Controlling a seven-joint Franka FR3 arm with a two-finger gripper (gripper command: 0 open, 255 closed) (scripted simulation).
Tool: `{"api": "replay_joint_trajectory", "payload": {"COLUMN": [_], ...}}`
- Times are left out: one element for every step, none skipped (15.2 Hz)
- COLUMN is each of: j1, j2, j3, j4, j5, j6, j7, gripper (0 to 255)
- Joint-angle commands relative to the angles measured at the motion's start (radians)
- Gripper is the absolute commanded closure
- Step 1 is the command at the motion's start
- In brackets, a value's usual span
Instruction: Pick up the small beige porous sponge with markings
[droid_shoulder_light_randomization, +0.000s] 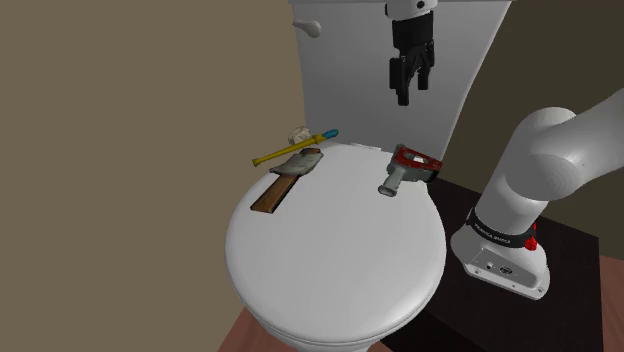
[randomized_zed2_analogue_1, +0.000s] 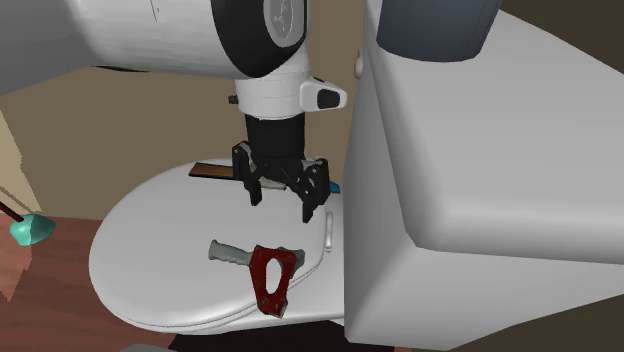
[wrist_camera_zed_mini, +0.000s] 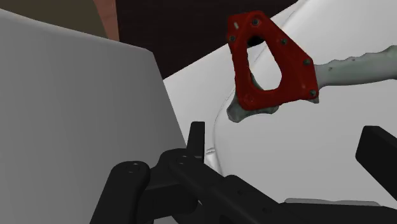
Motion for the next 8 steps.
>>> {"api": "replay_joint_trajectory", "payload": {"j1": [0.0,0.0,0.0,0.0,0.0,0.0,0.0,0.0], "j2": [0.0,0.03,0.06,0.092,0.124,0.156,0.189,0.223], "j3": [0.0,0.005,0.01,0.015,0.02,0.025,0.03,0.035], "j4": [0.0,0.002,0.006,0.011,0.018,0.026,0.035,0.046], "j5": [0.0,0.001,0.002,0.003,0.003,0.003,0.002,0.001], "j6": [0.0,0.034,0.068,0.101,0.133,0.165,0.196,0.225], "j7": [0.0,0.005,0.01,0.015,0.02,0.025,0.03,0.036], "gripper": [0,0,0,0,0,0,0,0]}}
